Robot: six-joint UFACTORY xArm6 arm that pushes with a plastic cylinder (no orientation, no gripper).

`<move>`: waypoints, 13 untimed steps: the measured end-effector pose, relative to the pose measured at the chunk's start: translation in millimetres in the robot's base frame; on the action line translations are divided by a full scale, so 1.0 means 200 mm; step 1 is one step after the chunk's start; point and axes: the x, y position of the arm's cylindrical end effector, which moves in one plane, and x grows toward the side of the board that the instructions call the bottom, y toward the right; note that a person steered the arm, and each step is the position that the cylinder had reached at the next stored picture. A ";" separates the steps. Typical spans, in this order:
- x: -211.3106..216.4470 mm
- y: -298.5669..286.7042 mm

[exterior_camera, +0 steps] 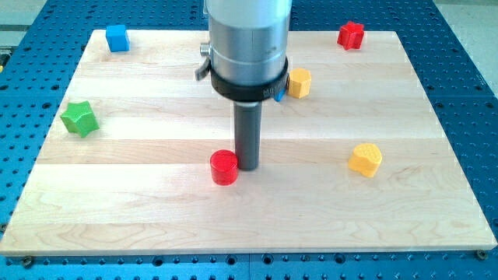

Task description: Place the yellow hexagon diagonally bottom left to the yellow heart

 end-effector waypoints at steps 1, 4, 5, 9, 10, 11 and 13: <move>-0.10 0.00; 0.08 0.10; 0.01 0.27; -0.14 -0.18; -0.28 0.24; -0.59 0.70; -0.99 0.72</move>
